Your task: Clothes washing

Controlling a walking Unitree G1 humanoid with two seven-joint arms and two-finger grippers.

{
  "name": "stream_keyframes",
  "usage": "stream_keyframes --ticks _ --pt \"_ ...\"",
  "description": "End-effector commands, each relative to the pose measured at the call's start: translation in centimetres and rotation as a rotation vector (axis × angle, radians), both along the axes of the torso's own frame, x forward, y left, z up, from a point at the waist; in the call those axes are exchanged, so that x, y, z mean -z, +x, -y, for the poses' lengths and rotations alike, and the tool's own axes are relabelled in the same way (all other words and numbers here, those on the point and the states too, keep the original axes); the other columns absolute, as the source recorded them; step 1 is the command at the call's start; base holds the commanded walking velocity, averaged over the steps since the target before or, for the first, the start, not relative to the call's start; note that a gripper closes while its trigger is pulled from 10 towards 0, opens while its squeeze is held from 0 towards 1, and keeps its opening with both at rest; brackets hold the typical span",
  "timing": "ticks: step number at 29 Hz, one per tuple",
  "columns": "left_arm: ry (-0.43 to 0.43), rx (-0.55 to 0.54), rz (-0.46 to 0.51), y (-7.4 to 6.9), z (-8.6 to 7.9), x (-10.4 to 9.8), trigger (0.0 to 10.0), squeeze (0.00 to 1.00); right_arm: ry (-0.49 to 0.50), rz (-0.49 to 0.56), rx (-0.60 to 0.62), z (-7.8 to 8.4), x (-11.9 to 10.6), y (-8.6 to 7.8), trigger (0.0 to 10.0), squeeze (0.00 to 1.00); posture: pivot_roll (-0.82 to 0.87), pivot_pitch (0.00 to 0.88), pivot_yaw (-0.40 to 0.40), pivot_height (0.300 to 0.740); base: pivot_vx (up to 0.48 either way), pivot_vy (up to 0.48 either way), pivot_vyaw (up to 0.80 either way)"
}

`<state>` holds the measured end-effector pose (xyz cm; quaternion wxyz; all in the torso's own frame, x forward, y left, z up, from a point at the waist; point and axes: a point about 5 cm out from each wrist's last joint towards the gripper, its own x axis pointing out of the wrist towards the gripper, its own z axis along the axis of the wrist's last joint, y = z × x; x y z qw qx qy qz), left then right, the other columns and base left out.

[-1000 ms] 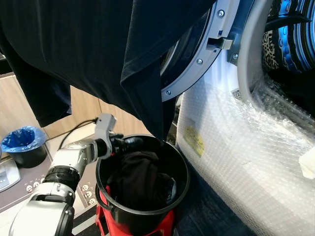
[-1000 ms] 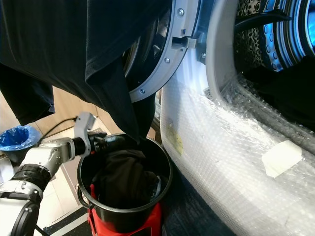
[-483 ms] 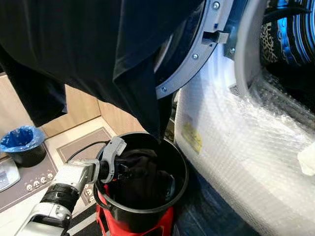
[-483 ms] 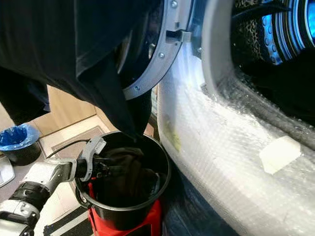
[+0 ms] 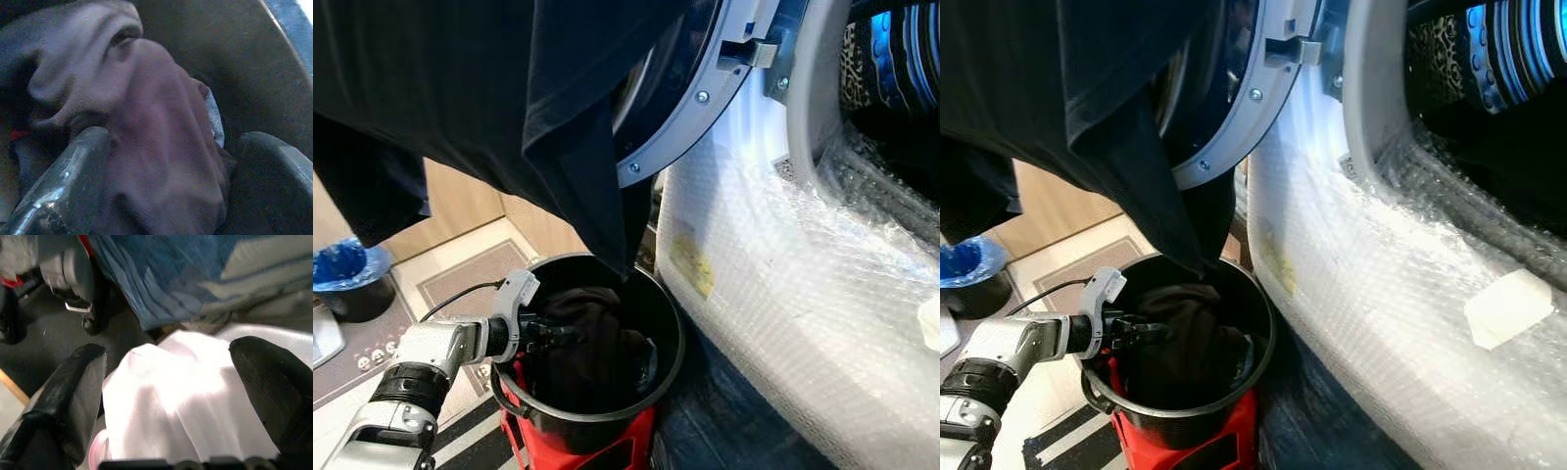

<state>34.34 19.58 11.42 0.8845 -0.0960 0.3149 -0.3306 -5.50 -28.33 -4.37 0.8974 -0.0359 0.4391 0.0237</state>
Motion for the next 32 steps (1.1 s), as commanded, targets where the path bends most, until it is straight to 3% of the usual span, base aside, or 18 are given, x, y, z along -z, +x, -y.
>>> stream_keyframes --ticks 1,11,16,22,32 --pt "0.014 -0.039 -0.042 -0.3 -0.8 0.7 10.0 0.00 -0.018 -0.025 0.027 0.8 -0.8 -1.4 10.0 0.00 -0.21 0.304 -0.090 0.740 0.000 0.000 0.00" --pt "0.001 -0.060 -0.092 -0.3 -0.6 1.4 10.0 0.00 -0.030 -0.028 0.048 1.4 -1.9 -2.4 10.0 0.00 -0.24 0.339 -0.098 0.740 0.000 0.000 0.00" --pt "0.003 -0.173 -0.024 0.9 -1.7 0.0 10.0 0.00 -0.022 -0.035 0.052 1.1 -2.0 -2.8 10.0 0.00 -0.25 0.340 -0.094 0.740 0.000 0.000 0.00" --pt "-0.013 -0.227 0.055 1.9 -2.9 -1.9 10.0 0.00 -0.013 -0.038 0.057 0.8 -1.8 -2.7 10.0 0.00 -0.24 0.344 -0.091 0.740 0.000 0.000 0.00" --pt "0.012 -0.261 0.050 2.3 -2.8 -1.5 10.0 0.00 -0.008 -0.039 0.052 0.8 -1.8 -2.7 10.0 0.00 -0.25 0.359 -0.097 0.740 0.000 0.000 0.00"
